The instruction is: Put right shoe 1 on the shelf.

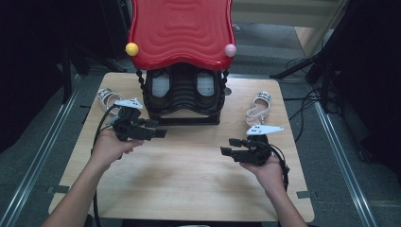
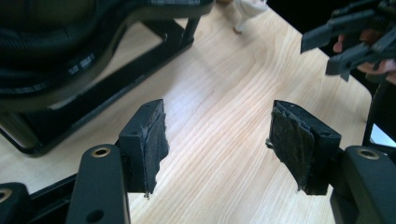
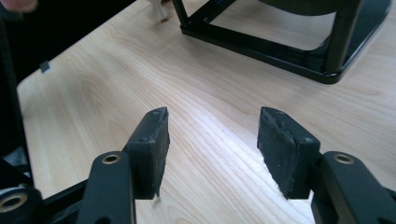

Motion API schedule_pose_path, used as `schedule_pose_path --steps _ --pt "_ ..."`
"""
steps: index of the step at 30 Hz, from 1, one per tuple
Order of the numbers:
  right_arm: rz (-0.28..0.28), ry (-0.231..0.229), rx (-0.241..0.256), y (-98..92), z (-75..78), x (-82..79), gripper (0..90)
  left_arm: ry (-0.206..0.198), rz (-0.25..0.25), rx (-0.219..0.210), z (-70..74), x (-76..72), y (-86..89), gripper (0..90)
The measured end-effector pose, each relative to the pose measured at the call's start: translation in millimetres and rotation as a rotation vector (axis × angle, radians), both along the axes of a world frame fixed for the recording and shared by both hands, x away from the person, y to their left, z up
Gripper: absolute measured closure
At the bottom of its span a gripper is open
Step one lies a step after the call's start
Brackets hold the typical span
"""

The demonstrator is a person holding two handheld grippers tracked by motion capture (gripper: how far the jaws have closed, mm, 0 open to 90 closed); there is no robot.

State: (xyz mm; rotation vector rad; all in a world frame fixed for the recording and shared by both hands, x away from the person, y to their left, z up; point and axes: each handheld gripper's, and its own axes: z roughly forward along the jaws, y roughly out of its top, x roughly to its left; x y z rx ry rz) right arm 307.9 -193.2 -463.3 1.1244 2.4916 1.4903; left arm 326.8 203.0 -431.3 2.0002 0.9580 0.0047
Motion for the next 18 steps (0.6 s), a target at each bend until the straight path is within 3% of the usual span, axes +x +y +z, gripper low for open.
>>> schedule_pose_path --steps 2,7,13,18 --pt "0.003 -0.006 0.001 2.1 0.8 0.3 44.8 0.013 -0.004 0.009 -7.4 -3.0 -0.1 36.5" --pt "-0.006 0.0 0.003 1.7 -2.2 2.6 44.5 -0.005 0.009 0.023 -23.6 -11.3 3.1 38.1" --pt "-0.026 0.007 0.02 -3.2 -2.9 6.7 44.5 -0.001 0.027 0.017 -32.7 -14.2 11.3 39.0" --pt "-0.049 0.019 0.011 -8.4 -5.1 8.6 44.4 0.008 0.071 0.02 -37.7 -10.6 17.2 39.3"
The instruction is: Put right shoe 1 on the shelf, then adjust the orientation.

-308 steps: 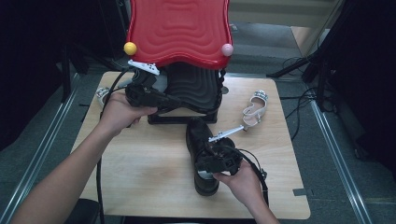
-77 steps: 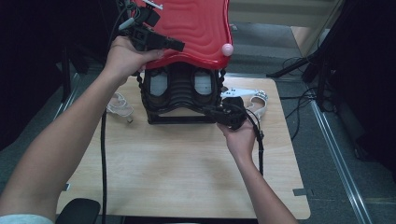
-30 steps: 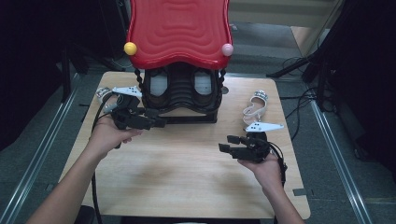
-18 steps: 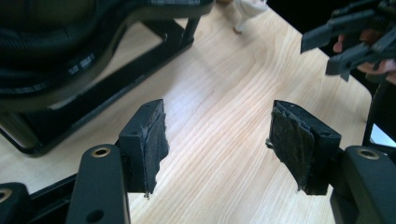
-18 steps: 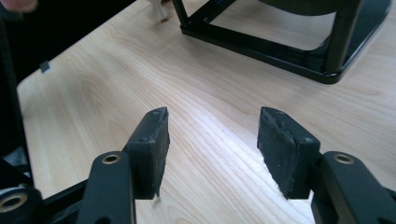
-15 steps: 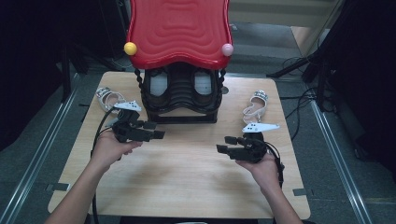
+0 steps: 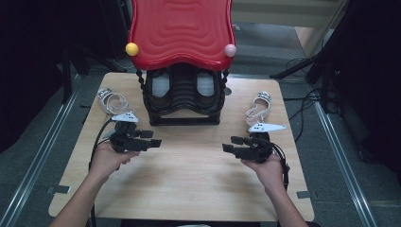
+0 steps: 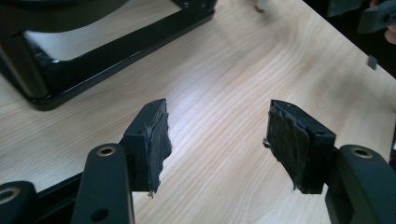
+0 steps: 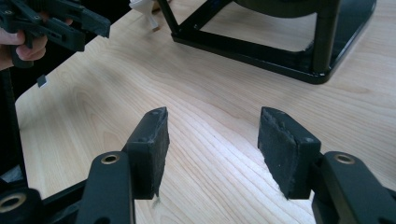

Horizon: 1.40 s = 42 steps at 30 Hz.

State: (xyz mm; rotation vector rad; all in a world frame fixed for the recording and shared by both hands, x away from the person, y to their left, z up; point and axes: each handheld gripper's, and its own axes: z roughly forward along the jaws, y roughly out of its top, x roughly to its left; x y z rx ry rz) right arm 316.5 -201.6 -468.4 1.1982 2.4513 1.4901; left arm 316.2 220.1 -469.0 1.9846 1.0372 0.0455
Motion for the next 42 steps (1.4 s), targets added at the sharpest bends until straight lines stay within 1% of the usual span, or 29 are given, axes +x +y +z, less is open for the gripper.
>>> schedule_pose_path --steps 1,3,4,5,7,11,12,13,14,15,16,17,19,20,21,22,23,24,25,26,29,31,32,34,35,37,38,40,42 --pt "-0.004 0.001 -0.002 -0.7 -0.4 0.2 44.4 -0.003 0.003 0.01 -1.1 0.7 1.5 39.9" --pt "-0.006 0.003 -0.002 -1.6 -0.9 0.6 44.4 0.01 0.015 0.01 -3.2 1.7 4.2 40.9" --pt "-0.005 -0.004 0.0 -1.9 -1.1 0.8 44.4 0.012 0.018 0.005 -3.6 2.1 5.2 42.1" --pt "-0.003 -0.005 0.003 -1.9 -1.1 0.8 44.4 0.015 0.021 0.009 -3.7 2.5 6.3 42.5" --pt "-0.002 -0.007 -0.003 -1.7 -1.0 0.6 44.4 0.01 0.032 0.013 -4.2 3.0 8.3 43.7" --pt "0.0 0.009 -0.018 -0.9 -2.9 1.5 43.5 0.027 0.04 0.006 -4.6 4.1 13.2 45.1" --pt "-0.001 0.019 -0.022 -0.9 -3.4 1.6 43.5 0.027 0.042 0.009 -4.6 4.2 14.6 45.2" --pt "0.0 0.021 -0.021 -0.9 -4.2 2.2 43.5 0.026 0.051 0.013 -4.7 4.0 16.0 46.0" --pt "0.0 0.029 -0.021 -0.7 -4.4 2.2 43.5 0.036 0.056 0.012 -4.6 4.2 17.8 48.1" --pt "0.004 0.028 -0.021 -0.3 -5.1 2.5 43.5 0.05 0.062 0.009 -4.5 4.8 20.1 51.0" --pt "0.007 0.023 -0.024 0.2 -5.5 2.7 43.5 0.061 0.07 0.004 -4.3 5.2 22.0 56.7" --pt "0.007 0.03 -0.027 0.6 -5.4 2.2 43.5 0.055 0.078 0.0 -3.9 5.3 23.9 60.3" --pt "0.009 0.032 -0.028 1.2 -5.6 2.1 43.5 0.049 0.093 -0.014 -2.6 6.0 28.2 70.7" --pt "0.009 0.033 -0.028 1.1 -5.6 2.1 43.4 0.049 0.096 -0.027 -1.8 6.9 30.4 73.4" --pt "0.009 0.033 -0.026 0.9 -5.4 2.0 43.3 0.039 0.101 -0.015 -0.8 8.2 33.2 77.7" --pt "0.011 0.031 -0.022 0.7 -5.4 2.1 43.3 0.031 0.112 -0.008 -0.5 8.7 34.5 80.5" --pt "0.01 0.03 -0.023 0.5 -5.1 1.8 43.4 0.025 0.113 -0.018 -1.0 10.3 37.6 82.7" --pt "0.009 0.024 -0.024 0.5 -4.8 1.7 43.8 0.027 0.131 -0.024 -1.8 12.1 40.8 83.4" --pt "0.01 0.02 -0.026 0.4 -4.7 1.8 44.2 0.02 0.145 -0.019 -2.6 13.9 44.2 86.0" --pt "0.01 0.02 -0.027 0.3 -4.8 1.8 44.3 0.022 0.158 -0.014 -3.4 16.3 47.5 87.7" --pt "0.01 0.022 -0.038 0.9 -5.2 1.6 44.2 0.02 0.204 -0.002 -5.1 22.9 56.1 89.9" --pt "0.012 0.017 -0.046 1.6 -5.8 1.6 44.3 0.013 0.229 0.002 -4.9 28.4 60.0 89.9" --pt "0.012 0.024 -0.049 2.1 -5.8 1.1 44.3 0.001 0.242 0.004 -4.2 31.0 61.7 90.0" --pt "0.012 0.02 -0.054 2.4 -6.5 1.2 44.2 0.009 0.257 -0.013 -1.4 37.1 65.0 90.0" --pt "0.011 0.019 -0.057 2.3 -6.7 1.0 44.2 0.006 0.265 -0.023 -0.2 39.8 65.8 90.0" --pt "0.007 0.024 -0.058 1.9 -6.8 0.2 44.2 0.008 0.27 -0.02 1.5 46.2 67.3 90.0" --pt "0.006 0.024 -0.059 1.4 -6.8 0.0 44.2 0.012 0.284 -0.013 1.8 50.7 67.4 90.0" --pt "0.001 0.024 -0.057 0.4 -6.9 0.0 44.2 0.013 0.292 -0.018 1.7 56.5 67.6 90.0" --pt "-0.004 0.025 -0.06 -0.7 -6.9 -0.3 44.1 0.01 0.305 0.002 1.5 62.9 67.1 90.0"
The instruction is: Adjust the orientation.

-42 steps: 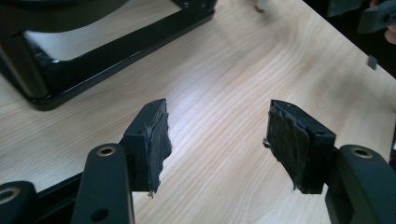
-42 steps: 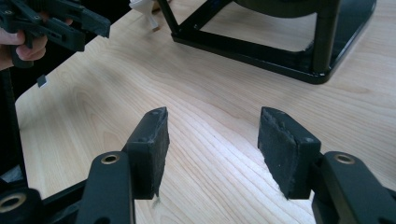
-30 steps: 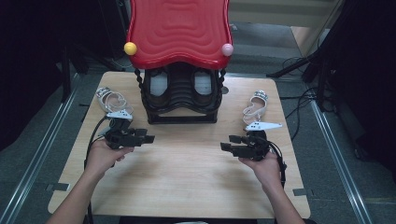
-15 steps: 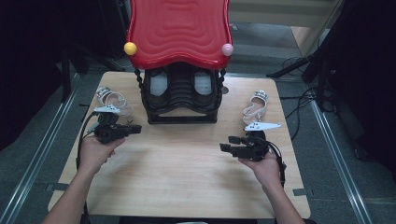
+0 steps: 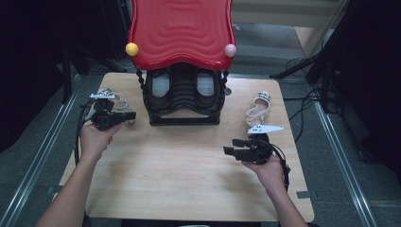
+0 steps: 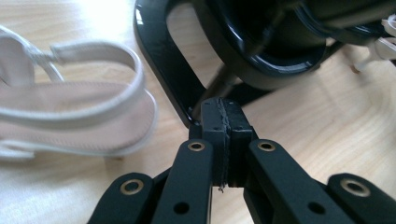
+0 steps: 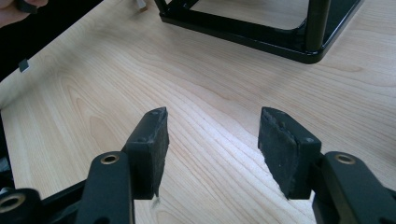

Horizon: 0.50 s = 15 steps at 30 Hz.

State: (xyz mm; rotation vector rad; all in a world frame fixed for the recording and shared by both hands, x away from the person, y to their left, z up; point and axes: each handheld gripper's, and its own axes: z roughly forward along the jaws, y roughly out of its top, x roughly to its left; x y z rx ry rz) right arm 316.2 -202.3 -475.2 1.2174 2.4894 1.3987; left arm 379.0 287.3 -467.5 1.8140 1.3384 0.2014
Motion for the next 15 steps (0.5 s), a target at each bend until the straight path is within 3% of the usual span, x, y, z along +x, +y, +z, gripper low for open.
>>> schedule_pose_path --steps 10,15 --pt "-0.01 0.003 -0.01 -2.9 -2.5 -4.2 43.8 0.006 0.039 0.026 -12.1 24.1 -4.3 90.0" --pt "-0.015 0.002 -0.019 -4.9 -3.8 -8.2 43.8 0.016 0.045 0.004 -15.8 31.0 -1.8 89.9"
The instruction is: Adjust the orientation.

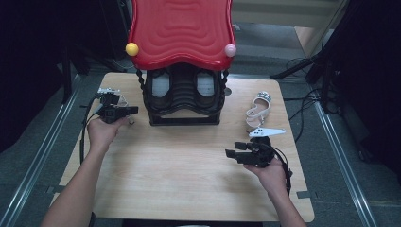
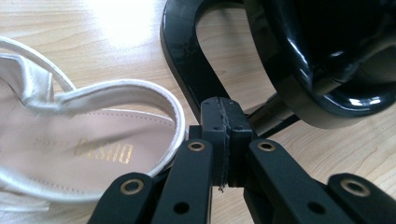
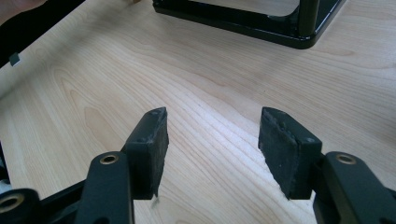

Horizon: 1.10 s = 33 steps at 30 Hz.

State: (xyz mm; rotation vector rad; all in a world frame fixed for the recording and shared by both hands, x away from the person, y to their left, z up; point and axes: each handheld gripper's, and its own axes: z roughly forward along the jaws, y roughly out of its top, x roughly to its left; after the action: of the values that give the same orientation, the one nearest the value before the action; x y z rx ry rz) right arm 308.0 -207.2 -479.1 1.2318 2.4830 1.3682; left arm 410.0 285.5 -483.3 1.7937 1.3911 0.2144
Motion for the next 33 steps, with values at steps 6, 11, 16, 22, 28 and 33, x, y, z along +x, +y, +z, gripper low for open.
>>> schedule_pose_path --steps 6,11,16,22,28,33 --pt "-0.014 0.01 -0.01 -3.4 -1.2 -2.6 44.1 0.003 0.011 0.008 -3.2 3.8 -2.1 90.0" --pt "-0.015 0.004 -0.002 -4.0 -1.1 -1.5 44.1 0.0 0.011 -0.008 -4.6 2.0 -0.2 90.0" --pt "-0.017 0.0 0.001 -3.8 0.3 -1.2 44.1 0.008 0.004 -0.007 -4.0 0.4 1.4 90.0" --pt "-0.013 0.0 0.003 -3.4 1.0 0.3 44.1 0.024 -0.004 -0.008 -3.0 -2.1 4.0 90.0" --pt "-0.007 -0.002 0.005 -1.5 1.6 1.4 44.1 0.027 0.008 0.014 -1.7 -5.2 3.6 90.0" --pt "-0.003 -0.006 0.007 -0.9 2.4 2.0 44.1 0.041 0.005 0.012 -0.9 -8.8 7.7 90.0"
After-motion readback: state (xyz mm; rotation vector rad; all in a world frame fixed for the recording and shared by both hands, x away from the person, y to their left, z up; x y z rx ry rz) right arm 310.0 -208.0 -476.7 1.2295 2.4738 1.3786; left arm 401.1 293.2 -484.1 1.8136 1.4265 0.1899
